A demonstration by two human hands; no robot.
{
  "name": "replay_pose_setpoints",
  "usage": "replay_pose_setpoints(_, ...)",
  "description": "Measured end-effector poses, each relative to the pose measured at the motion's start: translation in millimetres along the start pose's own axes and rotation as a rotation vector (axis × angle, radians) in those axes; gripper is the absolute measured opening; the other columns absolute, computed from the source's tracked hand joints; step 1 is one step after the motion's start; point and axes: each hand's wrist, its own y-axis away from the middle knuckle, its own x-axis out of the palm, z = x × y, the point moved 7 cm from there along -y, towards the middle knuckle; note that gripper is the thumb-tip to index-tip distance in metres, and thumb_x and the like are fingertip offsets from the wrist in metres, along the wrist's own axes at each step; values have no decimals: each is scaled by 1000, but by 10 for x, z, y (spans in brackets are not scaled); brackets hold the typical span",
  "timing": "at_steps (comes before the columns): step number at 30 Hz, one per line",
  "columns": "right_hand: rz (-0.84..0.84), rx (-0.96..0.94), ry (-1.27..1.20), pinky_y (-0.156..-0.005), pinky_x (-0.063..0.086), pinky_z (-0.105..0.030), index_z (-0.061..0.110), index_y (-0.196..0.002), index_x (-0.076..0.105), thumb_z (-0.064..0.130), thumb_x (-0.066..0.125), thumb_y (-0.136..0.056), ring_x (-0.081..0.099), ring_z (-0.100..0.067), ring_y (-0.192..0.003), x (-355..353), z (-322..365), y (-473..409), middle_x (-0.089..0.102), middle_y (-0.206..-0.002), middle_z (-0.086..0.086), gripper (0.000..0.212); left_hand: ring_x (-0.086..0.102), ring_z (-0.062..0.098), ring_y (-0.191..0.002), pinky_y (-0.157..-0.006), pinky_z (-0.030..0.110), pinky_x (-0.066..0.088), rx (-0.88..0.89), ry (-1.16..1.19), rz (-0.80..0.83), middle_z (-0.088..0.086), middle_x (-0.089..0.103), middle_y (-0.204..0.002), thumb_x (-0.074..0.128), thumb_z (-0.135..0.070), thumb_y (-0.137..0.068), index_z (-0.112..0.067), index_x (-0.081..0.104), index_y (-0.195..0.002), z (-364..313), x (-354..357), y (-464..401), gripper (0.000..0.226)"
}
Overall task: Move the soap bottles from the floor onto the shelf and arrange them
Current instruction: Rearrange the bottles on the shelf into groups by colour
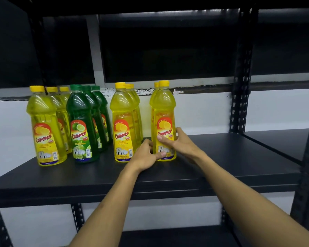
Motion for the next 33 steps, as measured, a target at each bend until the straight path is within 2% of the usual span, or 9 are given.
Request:
replay_pose_setpoints(3,17,-19,-52,-94,59,-38,20,-137,46,54,78,-75,70,-14,-105,79,-17,-56,68,-122,2,77,59,19,-120,-104,43,49,-5,-2,-23,0,61,-132,76,-38,-87,-16,46,-132,51,-9,-50,58)
replay_pose_setpoints(6,12,-31,-61,-85,59,-29,23,-135,46,49,76,-82,69,-13,-104,106,-49,-89,67,-121,3,66,58,20,-121,-105,44,48,0,-12,-26,-1,61,-133,73,-39,-90,-17,46,-136,84,8,-81,58)
replay_pose_setpoints(8,10,-37,-58,-84,58,-27,23,-135,46,45,75,-86,69,-13,-106,115,-54,-100,67,-122,2,62,59,20,-122,-105,46,48,8,-10,-27,-1,61,-134,72,-39,-90,-18,46,-137,95,9,-97,57)
replay_pose_setpoints(16,16,-61,-54,-96,58,-40,19,-139,46,46,75,-86,69,-18,-111,113,-91,-151,67,-126,-2,67,59,22,-123,-105,47,48,13,-30,-29,1,62,-133,72,-40,-91,-18,47,-137,91,12,-96,57)
replay_pose_setpoints(22,-12,-77,-40,-97,57,-40,17,-138,45,47,74,-86,69,-17,-110,114,-97,-126,67,-125,-2,66,57,22,-126,-107,47,47,8,-62,-26,2,60,-136,70,-40,-92,-17,46,-139,94,17,-90,57)
replay_pose_setpoints(29,-50,-81,-1,-97,57,-41,23,-134,44,58,74,-80,68,-14,-109,116,-126,-122,66,-122,3,71,53,22,-131,-108,43,45,3,-90,-18,2,58,-140,67,-38,-94,-16,44,-141,87,27,-94,56)
replay_pose_setpoints(33,-46,-81,-16,-96,58,-38,22,-135,44,55,74,-82,68,-14,-109,125,-110,-103,66,-122,2,69,54,22,-130,-108,43,46,0,-96,-17,3,57,-140,67,-38,-94,-17,43,-140,89,27,-94,56)
